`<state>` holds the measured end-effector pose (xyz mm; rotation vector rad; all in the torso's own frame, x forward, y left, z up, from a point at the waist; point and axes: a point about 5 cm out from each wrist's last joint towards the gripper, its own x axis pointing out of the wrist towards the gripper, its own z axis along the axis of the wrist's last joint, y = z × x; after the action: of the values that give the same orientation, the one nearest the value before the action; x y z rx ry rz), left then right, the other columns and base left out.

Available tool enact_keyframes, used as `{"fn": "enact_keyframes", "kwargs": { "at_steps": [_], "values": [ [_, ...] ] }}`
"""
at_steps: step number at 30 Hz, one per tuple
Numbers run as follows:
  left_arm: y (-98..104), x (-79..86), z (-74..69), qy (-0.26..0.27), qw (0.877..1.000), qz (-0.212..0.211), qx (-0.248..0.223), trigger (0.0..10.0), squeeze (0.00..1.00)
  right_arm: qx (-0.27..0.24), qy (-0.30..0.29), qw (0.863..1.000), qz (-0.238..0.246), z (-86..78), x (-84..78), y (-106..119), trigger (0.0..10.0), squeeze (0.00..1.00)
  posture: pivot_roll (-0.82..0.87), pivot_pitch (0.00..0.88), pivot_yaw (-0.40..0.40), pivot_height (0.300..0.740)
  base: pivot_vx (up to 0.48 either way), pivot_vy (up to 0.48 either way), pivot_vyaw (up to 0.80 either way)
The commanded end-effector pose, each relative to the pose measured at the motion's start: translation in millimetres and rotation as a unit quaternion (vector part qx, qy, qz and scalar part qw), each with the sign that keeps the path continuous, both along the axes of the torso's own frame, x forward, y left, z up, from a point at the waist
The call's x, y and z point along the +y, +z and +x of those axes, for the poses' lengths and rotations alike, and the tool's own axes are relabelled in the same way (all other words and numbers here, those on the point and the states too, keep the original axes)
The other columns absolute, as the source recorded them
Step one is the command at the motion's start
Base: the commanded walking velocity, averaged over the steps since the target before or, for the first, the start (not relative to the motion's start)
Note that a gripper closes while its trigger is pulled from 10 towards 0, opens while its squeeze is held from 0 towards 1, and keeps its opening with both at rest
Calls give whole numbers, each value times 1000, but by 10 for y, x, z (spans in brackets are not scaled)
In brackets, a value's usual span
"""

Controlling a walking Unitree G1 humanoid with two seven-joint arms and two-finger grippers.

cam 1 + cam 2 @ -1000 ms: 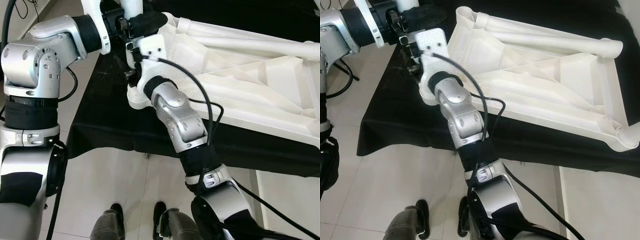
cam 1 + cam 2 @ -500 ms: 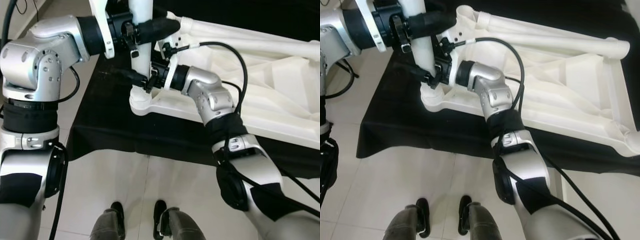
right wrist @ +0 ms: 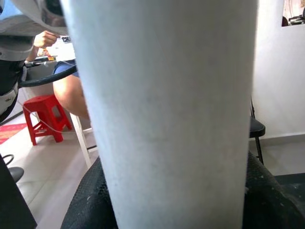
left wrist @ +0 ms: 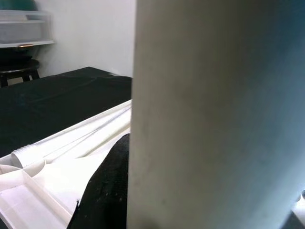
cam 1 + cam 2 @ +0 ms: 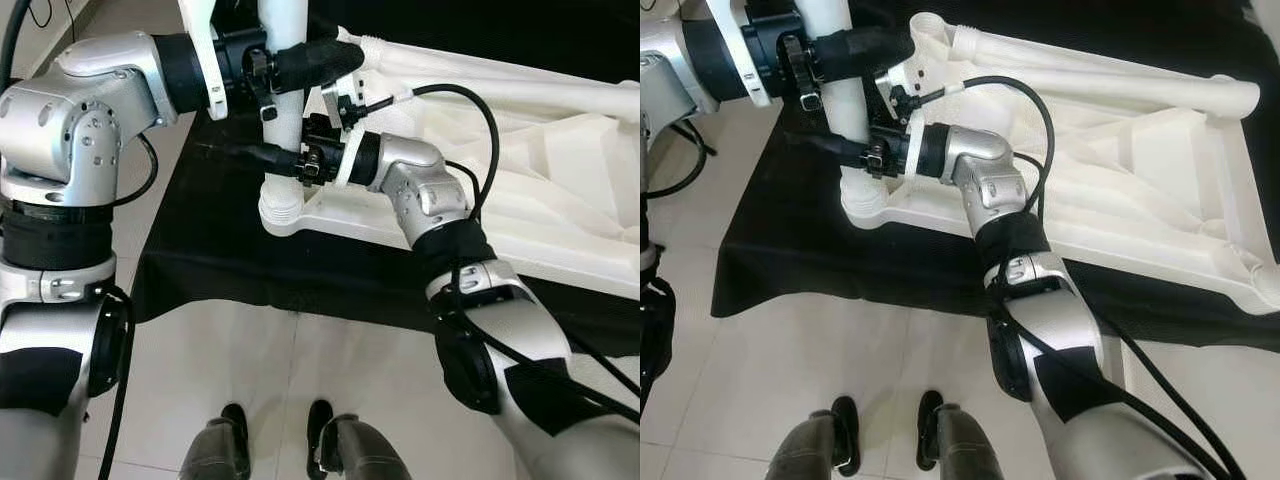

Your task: Building children table

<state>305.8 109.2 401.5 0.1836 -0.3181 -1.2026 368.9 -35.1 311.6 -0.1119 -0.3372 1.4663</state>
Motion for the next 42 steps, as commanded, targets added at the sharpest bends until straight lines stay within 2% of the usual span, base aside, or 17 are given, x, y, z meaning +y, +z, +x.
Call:
{"fn": "enact_keyframes", "kwargs": {
  "at_steps": [1,7,8,12,13,14,15,16,17,18,19,22,35,36,37,38,42],
  "values": [
    [-218,-317,-89,-106,993,43,43,0,0,-8,59,998,-2,-111,282,56,0,0,-112,300,-54,740,0,0,0],
    [-231,-327,-88,-107,992,45,41,0,0,-12,41,999,-1,-81,258,38,0,0,-113,299,-49,740,0,0,0],
    [-225,-325,-72,-100,993,42,41,10000,1000,-12,15,1000,3,-57,243,23,0,0,-115,297,-49,740,0,0,0],
    [-220,-324,-60,-94,994,41,41,10000,1000,-13,-3,1000,6,-39,231,12,0,0,-115,297,-49,740,0,0,0],
    [-195,-318,-20,-73,996,31,42,10000,1000,-10,-59,998,2,14,222,-34,0,0,-116,296,-55,740,0,0,0],
    [-159,-303,14,-58,997,20,42,10000,0,7,-154,988,-2,91,232,-124,0,0,-121,293,-64,740,0,0,0],
    [-159,-303,14,-58,997,20,42,10000,0,7,-154,988,-2,91,232,-124,0,0,-121,293,-64,740,0,0,0],
    [-123,-280,61,-36,998,8,42,10000,0,58,-321,945,22,201,174,-277,0,0,-123,290,-70,740,0,0,0],
    [-95,-265,92,-23,999,1,44,10000,0,88,-425,901,30,158,143,-505,0,0,-116,290,-65,740,0,0,0],
    [-95,-265,92,-23,999,1,44,10000,0,88,-425,901,30,158,143,-505,0,0,-116,290,-65,740,0,0,0],
    [-82,-251,111,-18,999,1,45,10000,0,112,-516,848,49,4,86,-718,0,0,-114,297,-61,740,0,0,0],
    [-98,-255,99,-24,999,8,47,10000,0,111,-525,842,60,-59,117,-727,0,0,-123,288,-52,740,0,0,0],
    [-87,-266,79,-30,999,18,32,10000,0,115,-508,851,61,3,237,-689,353,0,-130,248,-61,740,0,0,0],
    [-98,-262,76,-29,999,22,32,10000,0,120,-512,848,61,-14,251,-674,10000,0,-128,244,-60,740,0,0,0],
    [-98,-262,76,-29,999,22,32,10000,0,120,-512,848,61,-14,251,-674,10000,0,-128,244,-60,740,0,0,0],
    [-103,-261,69,-31,999,23,32,0,0,122,-512,848,60,-22,259,-670,10000,0,-129,243,-59,740,0,0,0],
    [-107,-264,58,-35,999,28,30,0,0,124,-517,845,59,-81,266,-656,10000,0,-130,242,-58,740,0,0,0]
  ]
}}
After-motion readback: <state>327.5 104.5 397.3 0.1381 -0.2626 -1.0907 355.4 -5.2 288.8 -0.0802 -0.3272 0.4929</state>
